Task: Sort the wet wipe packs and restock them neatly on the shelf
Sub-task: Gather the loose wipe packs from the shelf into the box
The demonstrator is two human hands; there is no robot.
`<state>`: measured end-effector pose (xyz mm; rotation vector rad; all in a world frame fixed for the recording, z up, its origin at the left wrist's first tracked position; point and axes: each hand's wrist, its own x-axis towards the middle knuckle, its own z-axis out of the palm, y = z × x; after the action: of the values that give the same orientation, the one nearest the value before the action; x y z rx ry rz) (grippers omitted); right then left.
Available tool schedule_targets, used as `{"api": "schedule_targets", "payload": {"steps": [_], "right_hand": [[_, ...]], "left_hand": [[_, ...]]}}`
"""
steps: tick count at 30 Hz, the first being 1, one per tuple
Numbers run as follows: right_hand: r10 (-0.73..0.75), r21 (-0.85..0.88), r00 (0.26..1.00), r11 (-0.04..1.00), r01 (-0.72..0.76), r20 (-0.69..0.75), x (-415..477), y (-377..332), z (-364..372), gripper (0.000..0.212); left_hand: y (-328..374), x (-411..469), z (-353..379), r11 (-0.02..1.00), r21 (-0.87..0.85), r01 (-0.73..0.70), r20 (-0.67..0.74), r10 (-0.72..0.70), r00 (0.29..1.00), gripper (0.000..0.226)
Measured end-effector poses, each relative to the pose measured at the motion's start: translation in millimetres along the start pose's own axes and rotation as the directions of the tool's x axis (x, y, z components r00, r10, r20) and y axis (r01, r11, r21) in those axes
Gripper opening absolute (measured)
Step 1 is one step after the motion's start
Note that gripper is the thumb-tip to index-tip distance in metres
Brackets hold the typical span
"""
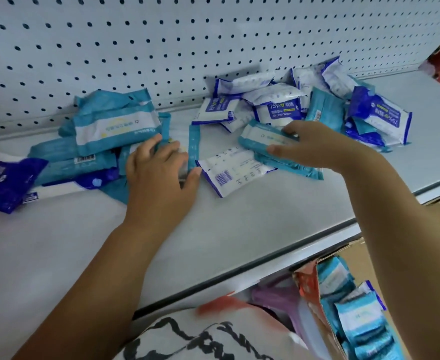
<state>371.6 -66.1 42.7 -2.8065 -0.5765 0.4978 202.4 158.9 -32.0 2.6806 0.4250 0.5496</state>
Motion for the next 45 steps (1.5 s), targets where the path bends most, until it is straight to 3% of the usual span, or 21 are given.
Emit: {"api": "schedule_targets", "payload": {"steps": [4, 8, 12, 17, 21, 28, 31, 36, 37, 40, 45], "right_hand": [[-0.006, 0.079, 1.000, 0.997, 0.006, -0.006, -9, 7, -2, 0.066], [-0.017, 0.091, 1.000, 0.996, 0.016, 0.011, -21, 17, -3, 0.065], [-0.053, 0.047, 0.999, 0.997, 0.053, 0.002, -31, 19, 0, 0.077], [-0.055, 0.054, 0.998, 0.997, 0.055, -0.009, -37, 21, 5, 0.086], [-0.063, 0.051, 0.997, 0.997, 0.060, 0.045, -45, 30, 3, 0.084], [-0.128, 0.098, 0.989, 0.988, 0.121, 0.070, -52, 45, 7, 0.074], [-0.152, 0.044, 0.986, 0.988, 0.150, 0.067, -50, 41, 4, 0.077], [-0.265, 0.024, 0.959, 0.964, 0.264, 0.105, -51, 35, 0, 0.050], [-0.299, 0.041, 0.949, 0.954, 0.296, 0.103, -53, 32, -3, 0.046], [-0.422, 0.085, 0.901, 0.906, 0.415, 0.102, -54, 18, -15, 0.037], [-0.583, 0.053, 0.788, 0.809, 0.585, 0.197, -33, -27, -17, 0.036]], "left_hand": [[-1, -4, -3, 0.999, -0.033, -0.008, 0.008, 0.009, 1.000, 0.038], [3, -12, -5, 0.999, -0.034, -0.015, -0.071, 0.013, 0.997, 0.035], [8, -20, -7, 0.999, -0.039, 0.009, -0.111, -0.013, 0.994, 0.027], [22, -34, -8, 0.973, -0.171, 0.152, -0.067, -0.166, 0.984, 0.008], [35, -39, -10, 0.949, -0.125, 0.290, -0.058, -0.299, 0.952, 0.039], [55, -42, -23, 0.906, 0.008, 0.423, -0.015, -0.423, 0.906, 0.048], [57, -43, -25, 0.856, -0.031, 0.516, 0.031, -0.515, 0.857, 0.064], [62, -51, -37, 0.756, -0.158, 0.636, 0.134, -0.621, 0.772, 0.091], [62, -53, -40, 0.731, -0.181, 0.658, 0.164, -0.637, 0.753, 0.085], [61, -61, -48, 0.702, -0.269, 0.660, 0.233, -0.617, 0.752, 0.035], [56, -70, -68, 0.694, -0.288, 0.660, 0.211, -0.626, 0.751, 0.018]]}}
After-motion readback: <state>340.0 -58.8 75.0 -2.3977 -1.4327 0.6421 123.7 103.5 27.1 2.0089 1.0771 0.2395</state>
